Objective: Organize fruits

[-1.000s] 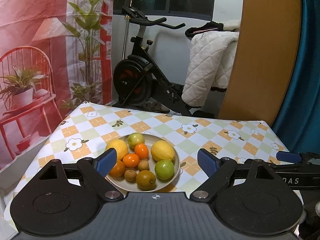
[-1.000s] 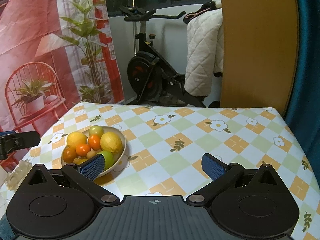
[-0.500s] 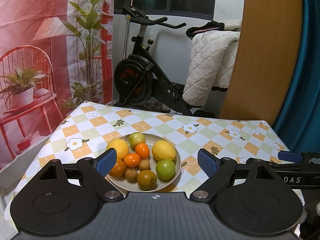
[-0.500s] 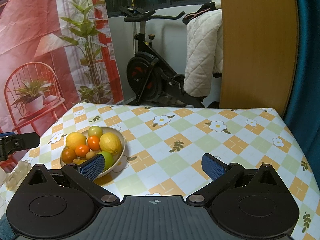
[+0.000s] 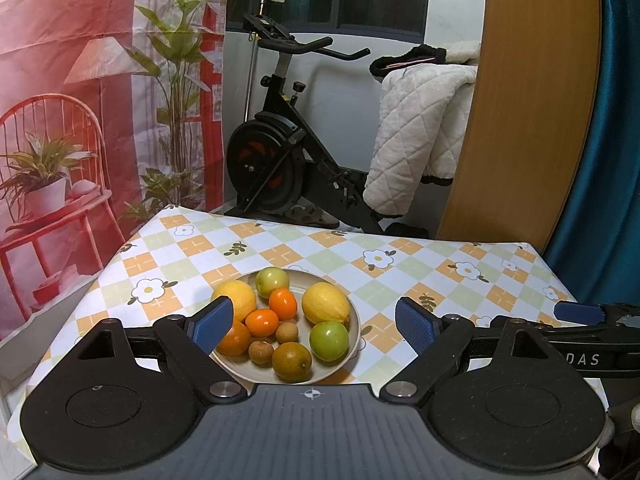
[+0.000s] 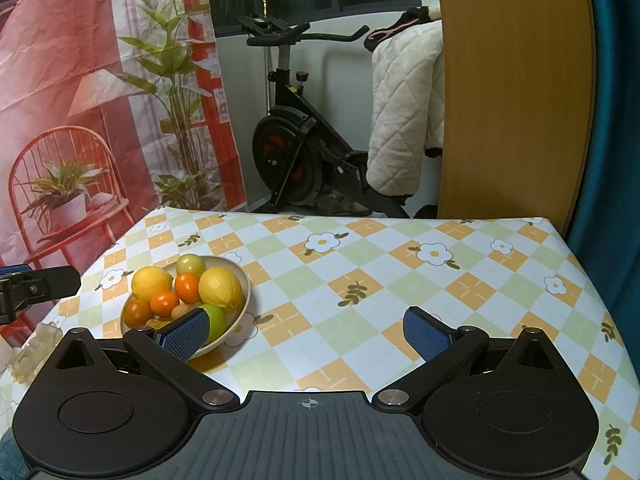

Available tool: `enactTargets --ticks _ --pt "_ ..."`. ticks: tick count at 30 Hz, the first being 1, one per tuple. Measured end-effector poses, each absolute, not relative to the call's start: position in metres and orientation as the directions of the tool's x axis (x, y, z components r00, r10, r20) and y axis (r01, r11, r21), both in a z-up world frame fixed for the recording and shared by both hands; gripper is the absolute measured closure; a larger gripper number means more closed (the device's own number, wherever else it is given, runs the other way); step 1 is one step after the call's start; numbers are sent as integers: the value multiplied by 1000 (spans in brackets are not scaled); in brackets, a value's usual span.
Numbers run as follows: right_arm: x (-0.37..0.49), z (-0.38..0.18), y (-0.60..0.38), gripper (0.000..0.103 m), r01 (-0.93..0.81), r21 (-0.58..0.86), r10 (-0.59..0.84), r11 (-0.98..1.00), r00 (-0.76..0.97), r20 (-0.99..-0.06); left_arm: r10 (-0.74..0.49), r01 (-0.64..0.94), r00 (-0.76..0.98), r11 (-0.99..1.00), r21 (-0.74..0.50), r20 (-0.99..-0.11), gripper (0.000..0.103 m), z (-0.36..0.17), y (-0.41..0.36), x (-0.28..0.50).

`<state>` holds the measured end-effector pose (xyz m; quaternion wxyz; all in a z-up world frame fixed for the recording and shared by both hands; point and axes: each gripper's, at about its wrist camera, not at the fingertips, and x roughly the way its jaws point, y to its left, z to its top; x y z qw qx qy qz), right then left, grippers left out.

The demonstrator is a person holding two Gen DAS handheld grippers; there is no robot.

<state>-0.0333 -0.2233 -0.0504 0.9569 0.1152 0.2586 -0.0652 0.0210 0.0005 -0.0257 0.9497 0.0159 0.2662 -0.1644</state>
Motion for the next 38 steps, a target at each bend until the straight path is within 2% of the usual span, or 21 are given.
enactTargets --ticks 38 --pt "-34 -51 -224 1 185 188 -65 965 858 -510 -301 315 805 947 -61 -511 12 -28 0 18"
